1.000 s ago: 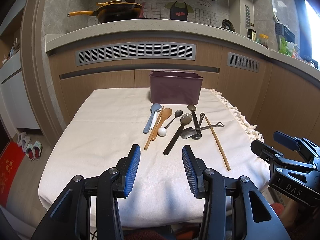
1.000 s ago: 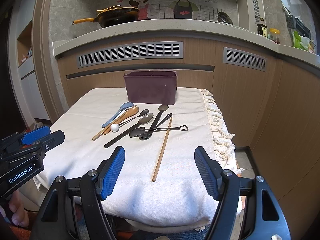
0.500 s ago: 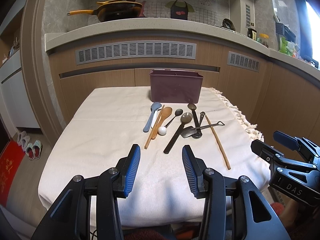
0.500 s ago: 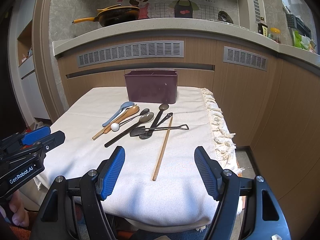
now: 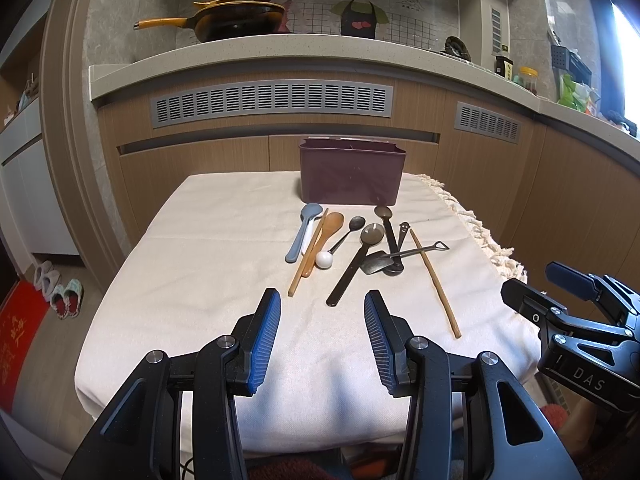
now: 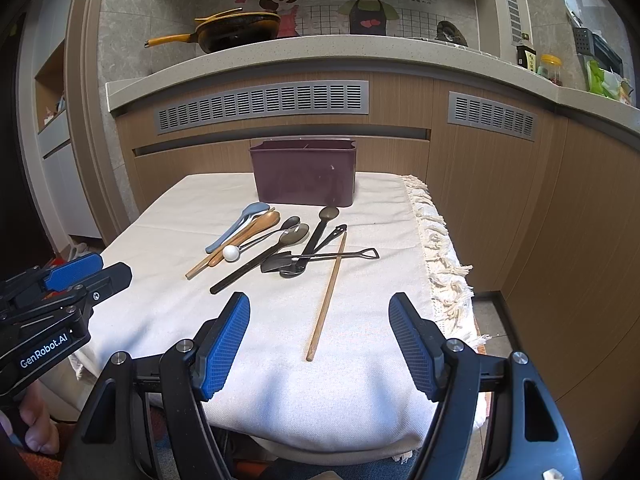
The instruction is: Organize utensils
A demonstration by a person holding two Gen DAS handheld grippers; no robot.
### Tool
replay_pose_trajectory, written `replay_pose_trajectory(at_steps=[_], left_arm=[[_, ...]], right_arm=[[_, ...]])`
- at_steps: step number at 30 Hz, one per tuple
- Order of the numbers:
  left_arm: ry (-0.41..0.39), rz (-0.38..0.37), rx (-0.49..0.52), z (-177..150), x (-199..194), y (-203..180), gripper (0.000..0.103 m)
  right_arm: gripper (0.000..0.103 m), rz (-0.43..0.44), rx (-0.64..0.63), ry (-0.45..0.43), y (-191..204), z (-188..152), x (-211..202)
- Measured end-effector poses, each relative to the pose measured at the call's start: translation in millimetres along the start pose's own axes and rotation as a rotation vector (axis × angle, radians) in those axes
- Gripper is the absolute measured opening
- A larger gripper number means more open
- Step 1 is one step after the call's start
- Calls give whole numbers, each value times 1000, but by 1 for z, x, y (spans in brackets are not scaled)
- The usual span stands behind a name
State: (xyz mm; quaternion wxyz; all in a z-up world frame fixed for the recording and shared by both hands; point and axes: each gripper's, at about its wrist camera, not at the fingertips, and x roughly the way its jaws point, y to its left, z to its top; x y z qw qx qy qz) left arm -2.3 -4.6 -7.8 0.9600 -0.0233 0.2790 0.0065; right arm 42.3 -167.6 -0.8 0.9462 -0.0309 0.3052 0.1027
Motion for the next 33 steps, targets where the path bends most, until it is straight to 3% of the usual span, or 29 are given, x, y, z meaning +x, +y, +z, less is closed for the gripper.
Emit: replay_pose_trajectory(at_steps=[5,9,13,15,18,23,28,33], left_arm=[[8,-35,-8,3,4,3,45],[3,-65,9,14,18,11,45],[102,-77,-46,21,58,30,45],[146,-107,-72,23,78,39,44],[155,-133,-33,35,98,41,44],[205,-333,20,63,130,37,44],[206,-295,118,60,153,19,36],[272,-286,103,55,181,15,35]], right_arm=[[69,-4,7,-23,-2,2,-2],[69,-65,-42,-84,-9,15,2],[69,-21,-46,-151,-26,36,7],[69,-25,-78,-124,-30,50,22],[69,-60,-111,-79,-36,60,46],[67,-74,-121,46,-48,66,91],[64,-51,-115,138,-47,59,116],[57,-29,-114,164,-50,57,127]])
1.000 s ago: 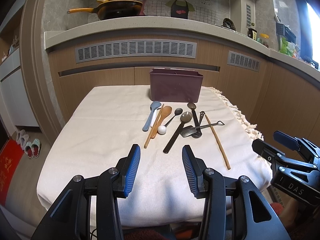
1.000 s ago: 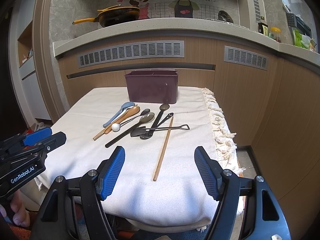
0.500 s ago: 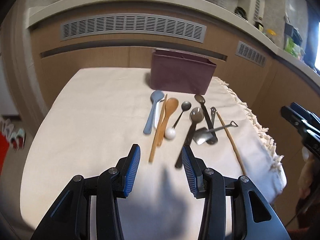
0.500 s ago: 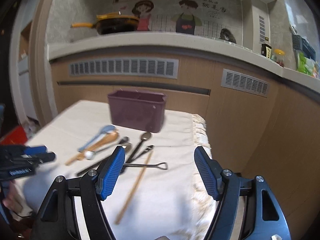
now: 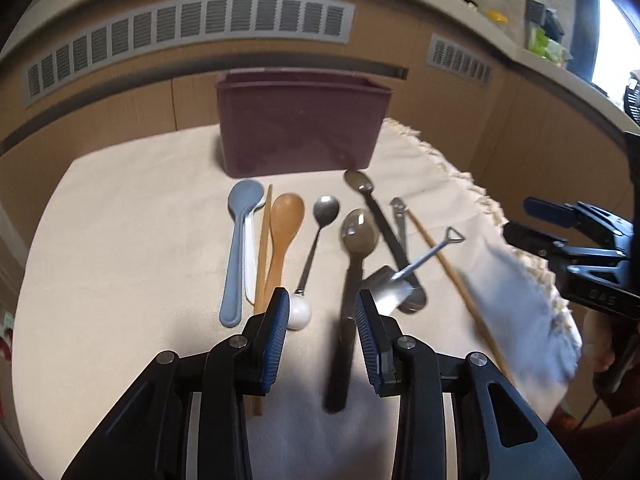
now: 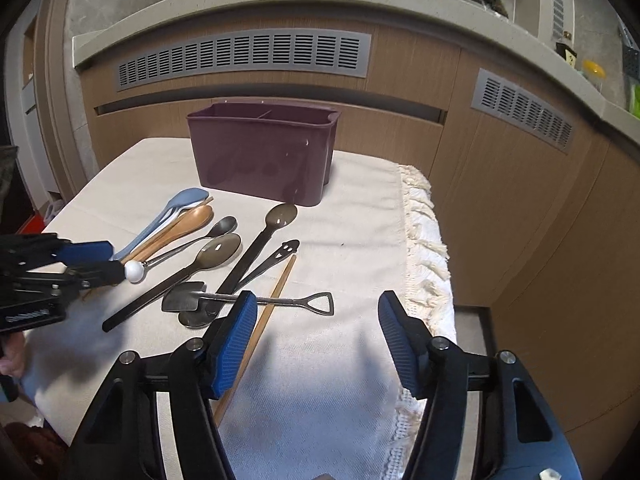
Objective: Organize utensils
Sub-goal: 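Grasp the white-tipped spoon with the left tool while the right grasps a grey spoon, then lift the white-tipped spoon into the caddy with the left tool while the right drops the grey spoon in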
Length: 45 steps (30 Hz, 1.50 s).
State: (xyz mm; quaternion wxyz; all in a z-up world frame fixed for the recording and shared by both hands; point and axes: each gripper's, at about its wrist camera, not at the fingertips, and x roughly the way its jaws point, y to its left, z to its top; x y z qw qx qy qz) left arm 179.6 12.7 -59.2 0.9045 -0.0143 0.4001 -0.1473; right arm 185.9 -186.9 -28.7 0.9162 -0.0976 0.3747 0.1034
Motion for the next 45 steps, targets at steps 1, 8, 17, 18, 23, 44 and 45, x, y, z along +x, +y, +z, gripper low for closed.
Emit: replay_pose_trajectory(at_steps=[1,8,17,18,23,44,45], left_arm=[[5,3,-10,1,3,3,35],[43,44,-15,-4,22,4,32],[-119,66,-44,24,-22,24,22],[-150,61,-56,31,-32,31,22],[-234,56,-76,56,-64,53,22],[-251,55,-157,60,-83,81,22],[-246,48,-157,61,-81,78,22]], right_arm=[[57,0,2,2,-2,0,2],[54,28,8,24,0,4,14],[50,175,118,131,22,29,41],[50,193,126,110,28,31,47],[46,180,139,187,62,44,83],[31,85,7,9,70,76,54],[31,87,5,-1,65,76,49]])
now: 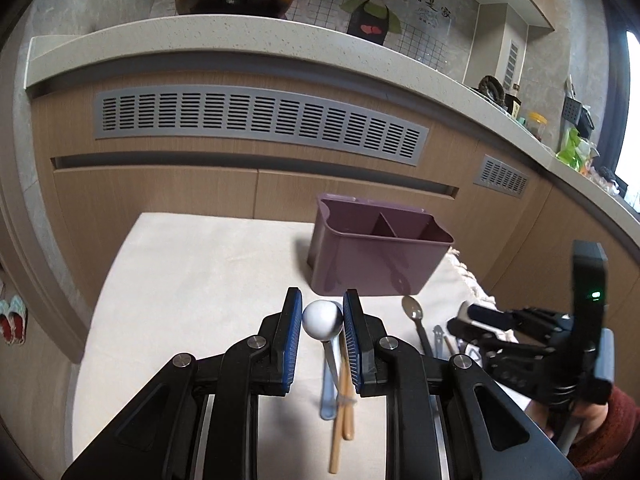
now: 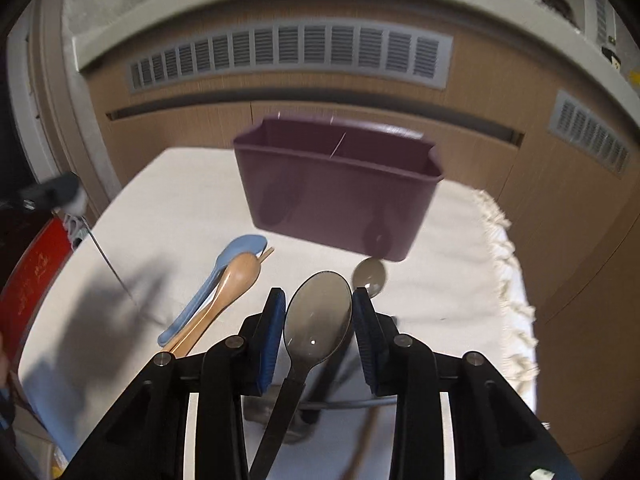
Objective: Organize utensils
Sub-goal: 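Lift the white-tipped spoon into the caddy with the left tool while the right drops the grey spoon in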
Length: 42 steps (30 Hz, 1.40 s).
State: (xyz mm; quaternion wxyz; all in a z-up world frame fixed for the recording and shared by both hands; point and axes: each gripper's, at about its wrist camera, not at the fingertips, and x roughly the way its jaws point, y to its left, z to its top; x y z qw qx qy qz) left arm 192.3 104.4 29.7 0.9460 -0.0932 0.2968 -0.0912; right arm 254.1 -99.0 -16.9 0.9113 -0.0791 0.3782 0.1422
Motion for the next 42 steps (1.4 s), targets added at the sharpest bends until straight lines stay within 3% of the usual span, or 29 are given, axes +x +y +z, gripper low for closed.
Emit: replay_pose_trajectory(at_steps=[4,7,10,13,15,17,22,25,31,35,39,42], left_arm=[[2,-2,20,6,2,-13,22],[-40,-34,24,31,-4,-24,21],[-153,-102,26,86,-20,-33,21],[-241,-124,52,135,-24,-41,22],[-286,-120,44,165,-13,-43,22],[-279,-129,36,178,4,-41,22],[-218,-110,28,180,65,-32,21],[-174,-117,25,167,103,-29,21],[-46,-110,16,128,155,-26,22],[5,-113,-18,106,168,-21,21],[32,-111,-41,91,166,-18,22],[16,-96,-42,82,148,-19,22]], right_arm=[[31,3,6,-65,-13,3,-22],[31,17,32,-161,-20,16,-51],[31,0,15,-311,-28,55,-90],[31,-77,-13,-473,-41,113,-130],[31,-99,-14,-520,-48,140,-135],[31,-135,-11,-554,-53,164,-130],[31,-141,-22,-529,-60,184,-73],[31,-141,-18,-501,-62,173,-37],[31,-113,2,-353,-68,148,33],[32,-92,31,-279,-74,126,60],[33,15,52,-166,-80,110,80],[33,22,58,-180,-84,102,69]])
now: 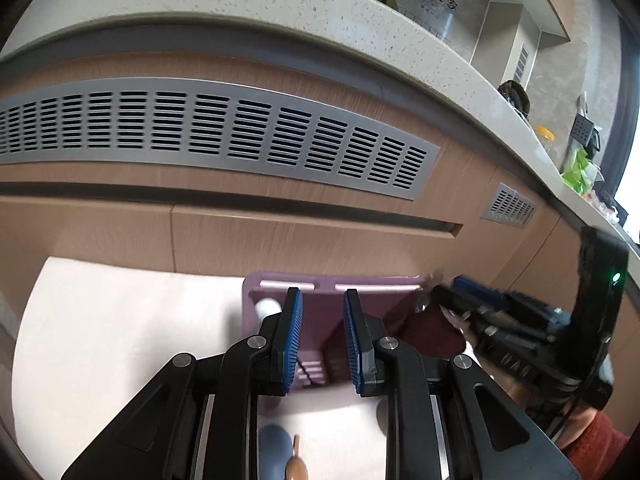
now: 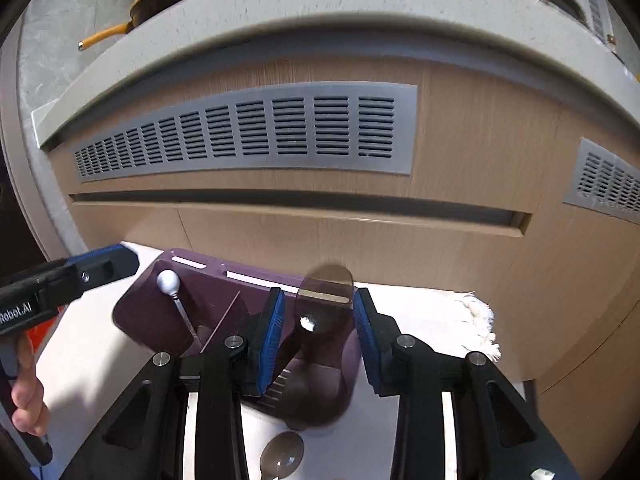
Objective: Organize utensils
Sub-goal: 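Lift the white-tipped spoon into the caddy with the left tool while the right drops the grey spoon in, then grasp the wooden rice paddle with the left tool while the right grasps a silver spoon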
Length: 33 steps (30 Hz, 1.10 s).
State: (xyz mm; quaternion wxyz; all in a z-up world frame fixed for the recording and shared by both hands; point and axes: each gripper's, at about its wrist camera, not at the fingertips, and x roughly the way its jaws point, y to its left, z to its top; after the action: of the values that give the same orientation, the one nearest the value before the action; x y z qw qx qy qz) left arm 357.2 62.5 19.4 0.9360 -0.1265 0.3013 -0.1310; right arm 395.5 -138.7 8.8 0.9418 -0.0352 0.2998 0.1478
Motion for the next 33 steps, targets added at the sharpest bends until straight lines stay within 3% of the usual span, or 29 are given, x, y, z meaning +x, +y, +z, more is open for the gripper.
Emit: replay_pose_trajectory(at_steps=[3,6,7,12,15,18,21,26,31,33], left_arm=[[-12,12,-10,-10,-18,1,23],[-7,33,2,-24,-32,3,23],[-3,39,4,-27,-35,3,24],[88,48,-13,-67,-41,13,24],[153,58,-56,-91,-39,24,24],[165,93,-92,-110,-48,36,24],[176,103,-112,-121,-60,44,25],[188,133,-115,-134,-75,55,25],[197,132,-105,-138,-77,53,30],[206,128,-67,-136,-72,46,31]], right_arm=[[34,-32,-11,-66,-2,-1,-31],[48,-71,-5,-105,-7,-6,-60],[53,-73,-6,-96,-6,-9,-65],[54,-48,-50,98,3,-46,-55],[51,-28,-51,219,11,-76,-35],[50,-1,-17,301,21,-99,-15],[50,-24,-16,330,30,-105,0],[48,-136,-76,349,46,-101,26],[43,-101,23,371,39,-96,36],[31,-89,39,369,36,-95,35]])
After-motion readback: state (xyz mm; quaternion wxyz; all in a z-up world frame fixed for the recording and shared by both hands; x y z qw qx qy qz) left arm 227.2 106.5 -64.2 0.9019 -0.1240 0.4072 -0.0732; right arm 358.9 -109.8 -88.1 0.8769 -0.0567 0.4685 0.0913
